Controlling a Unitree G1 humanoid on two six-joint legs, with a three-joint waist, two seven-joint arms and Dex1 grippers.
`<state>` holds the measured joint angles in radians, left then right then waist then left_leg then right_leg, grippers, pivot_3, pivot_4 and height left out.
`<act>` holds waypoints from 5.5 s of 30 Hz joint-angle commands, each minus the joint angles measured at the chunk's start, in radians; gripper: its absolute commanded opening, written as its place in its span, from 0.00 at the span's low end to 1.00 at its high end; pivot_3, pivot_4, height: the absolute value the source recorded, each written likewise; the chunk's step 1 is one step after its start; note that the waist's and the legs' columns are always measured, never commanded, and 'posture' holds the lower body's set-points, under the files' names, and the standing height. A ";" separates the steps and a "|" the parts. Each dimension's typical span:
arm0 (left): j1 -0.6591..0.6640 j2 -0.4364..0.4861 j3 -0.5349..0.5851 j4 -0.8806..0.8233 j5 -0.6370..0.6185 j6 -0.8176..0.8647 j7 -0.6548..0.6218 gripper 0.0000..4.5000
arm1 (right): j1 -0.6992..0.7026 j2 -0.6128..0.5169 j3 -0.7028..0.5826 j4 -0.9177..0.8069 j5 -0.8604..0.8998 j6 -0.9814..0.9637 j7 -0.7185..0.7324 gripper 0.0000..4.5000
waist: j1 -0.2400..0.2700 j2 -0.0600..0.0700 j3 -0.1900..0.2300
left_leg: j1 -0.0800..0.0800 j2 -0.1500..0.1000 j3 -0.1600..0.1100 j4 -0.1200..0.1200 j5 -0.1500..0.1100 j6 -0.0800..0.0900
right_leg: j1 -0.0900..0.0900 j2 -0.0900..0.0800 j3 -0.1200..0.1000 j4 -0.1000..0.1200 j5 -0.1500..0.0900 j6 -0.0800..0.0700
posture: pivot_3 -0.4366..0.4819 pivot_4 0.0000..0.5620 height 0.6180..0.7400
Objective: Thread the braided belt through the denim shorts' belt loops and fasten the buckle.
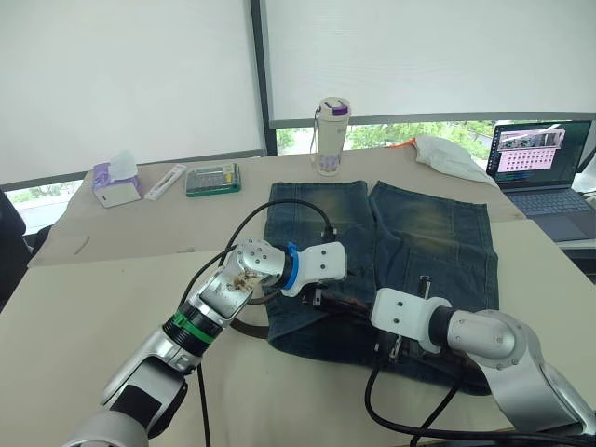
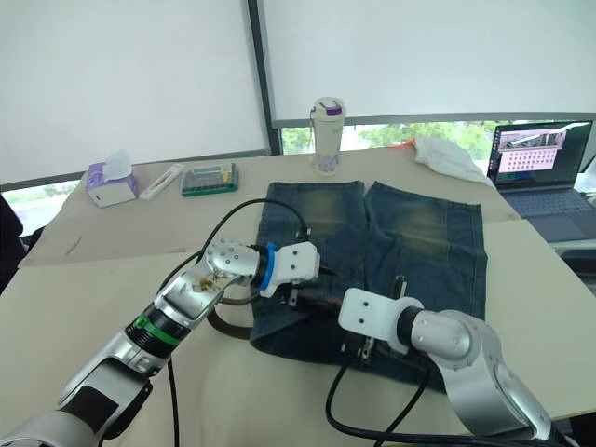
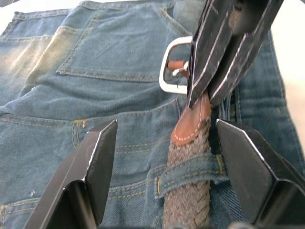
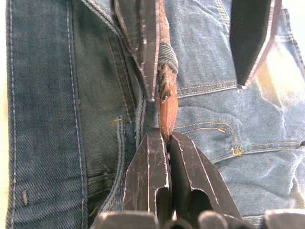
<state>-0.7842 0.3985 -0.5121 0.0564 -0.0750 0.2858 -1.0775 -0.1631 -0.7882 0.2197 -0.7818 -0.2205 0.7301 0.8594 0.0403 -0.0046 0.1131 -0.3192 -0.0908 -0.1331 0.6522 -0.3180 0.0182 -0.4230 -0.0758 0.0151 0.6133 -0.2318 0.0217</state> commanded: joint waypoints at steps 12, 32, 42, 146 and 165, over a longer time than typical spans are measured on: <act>0.014 -0.051 -0.003 0.021 0.063 -0.025 0.003 0.14 | -0.036 -0.015 -0.034 -0.066 0.036 0.056 -0.024 0.00 | 0.000 0.002 -0.001 | -0.001 0.000 0.000 0.003 -0.001 0.001 | 0.000 0.000 0.000 0.002 0.000 0.000 | 0.48 0.27 1.00; 0.137 -0.051 0.230 0.110 -0.126 0.036 -0.008 0.01 | 0.025 0.053 -0.012 -0.051 0.112 0.199 -0.120 0.62 | -0.004 0.004 -0.003 | 0.000 -0.001 0.000 0.007 -0.002 0.003 | 0.000 -0.001 0.000 0.007 0.000 0.000 | 0.48 0.27 1.00; 0.187 -0.106 0.297 0.081 -0.180 0.031 0.047 0.01 | 0.065 0.113 0.073 0.014 0.135 0.191 -0.182 0.51 | -0.004 0.004 -0.003 | 0.000 -0.001 0.000 0.009 -0.002 0.003 | 0.000 -0.001 0.001 0.010 0.000 0.000 | 0.48 0.27 1.00; 0.157 -0.045 0.233 0.160 -0.049 -0.280 0.044 0.00 | 0.068 0.031 -0.089 -0.064 0.437 0.287 -0.348 0.48 | -0.001 0.006 -0.005 | 0.000 0.000 0.002 0.009 -0.003 0.005 | 0.000 -0.002 0.003 0.010 0.000 0.000 | 0.48 0.27 1.00; 0.248 0.019 0.231 0.099 -0.003 -0.320 0.051 0.00 | 0.062 0.068 -0.008 -0.003 0.416 0.316 -0.401 0.22 | -0.004 0.006 -0.005 | 0.001 -0.001 0.002 0.009 -0.003 0.005 | 0.000 -0.001 0.002 0.010 0.000 0.000 | 0.48 0.27 1.00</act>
<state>-0.5402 0.4014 -0.2929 0.1990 -0.0796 -0.0125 -1.0195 -0.0941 -0.7153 0.2388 -0.7648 0.2014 1.0331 0.4706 0.0366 0.0017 0.1081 -0.3185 -0.0916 -0.1314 0.6609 -0.3211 0.0228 -0.4232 -0.0771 0.0167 0.6235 -0.2319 0.0221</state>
